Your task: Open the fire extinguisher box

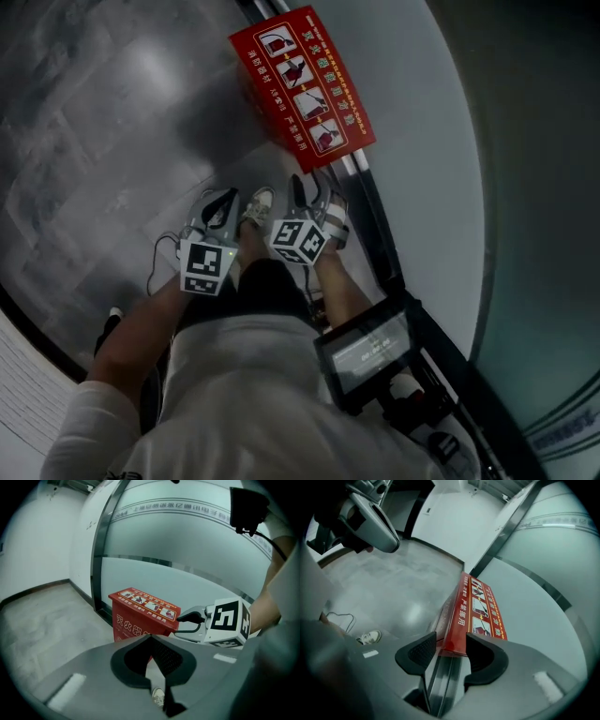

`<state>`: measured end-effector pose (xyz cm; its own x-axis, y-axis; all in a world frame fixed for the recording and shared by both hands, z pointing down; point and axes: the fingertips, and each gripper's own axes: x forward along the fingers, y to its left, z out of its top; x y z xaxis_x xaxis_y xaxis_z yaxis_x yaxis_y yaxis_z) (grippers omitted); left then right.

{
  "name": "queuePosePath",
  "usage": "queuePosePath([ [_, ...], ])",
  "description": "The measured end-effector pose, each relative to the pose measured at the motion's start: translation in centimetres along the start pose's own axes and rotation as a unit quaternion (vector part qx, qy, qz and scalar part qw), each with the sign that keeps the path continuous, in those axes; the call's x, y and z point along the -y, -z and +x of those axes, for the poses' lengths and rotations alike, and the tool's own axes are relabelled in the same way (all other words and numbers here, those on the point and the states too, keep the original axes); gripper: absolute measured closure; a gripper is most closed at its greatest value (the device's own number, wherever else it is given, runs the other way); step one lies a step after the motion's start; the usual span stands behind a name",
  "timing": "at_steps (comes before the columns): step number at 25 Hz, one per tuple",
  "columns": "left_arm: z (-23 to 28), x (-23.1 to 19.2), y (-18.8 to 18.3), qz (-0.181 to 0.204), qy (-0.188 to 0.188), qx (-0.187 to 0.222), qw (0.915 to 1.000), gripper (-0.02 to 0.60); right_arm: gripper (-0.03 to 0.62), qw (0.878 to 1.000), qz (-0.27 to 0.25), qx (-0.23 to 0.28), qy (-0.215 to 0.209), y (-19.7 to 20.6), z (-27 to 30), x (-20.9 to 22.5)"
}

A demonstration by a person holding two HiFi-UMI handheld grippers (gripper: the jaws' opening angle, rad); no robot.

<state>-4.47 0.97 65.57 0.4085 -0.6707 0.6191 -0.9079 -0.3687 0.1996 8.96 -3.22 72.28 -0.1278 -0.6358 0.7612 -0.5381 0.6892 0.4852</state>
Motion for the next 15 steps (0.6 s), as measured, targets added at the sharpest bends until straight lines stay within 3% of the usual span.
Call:
queuePosePath([
  [6,3.6,0.2,4.1,0.003,0.000,-0.014,0.9999,0.580,0.354,0.996,-0.078,0.017,0.048,0.6,2.0,-0.8],
  [15,4.6,0.7,4.7,0.006,0.011,-0.015,0.9998,0.580,0.391,0.992,-0.101,0.003,0.076,1.1,3.0,-0.1],
])
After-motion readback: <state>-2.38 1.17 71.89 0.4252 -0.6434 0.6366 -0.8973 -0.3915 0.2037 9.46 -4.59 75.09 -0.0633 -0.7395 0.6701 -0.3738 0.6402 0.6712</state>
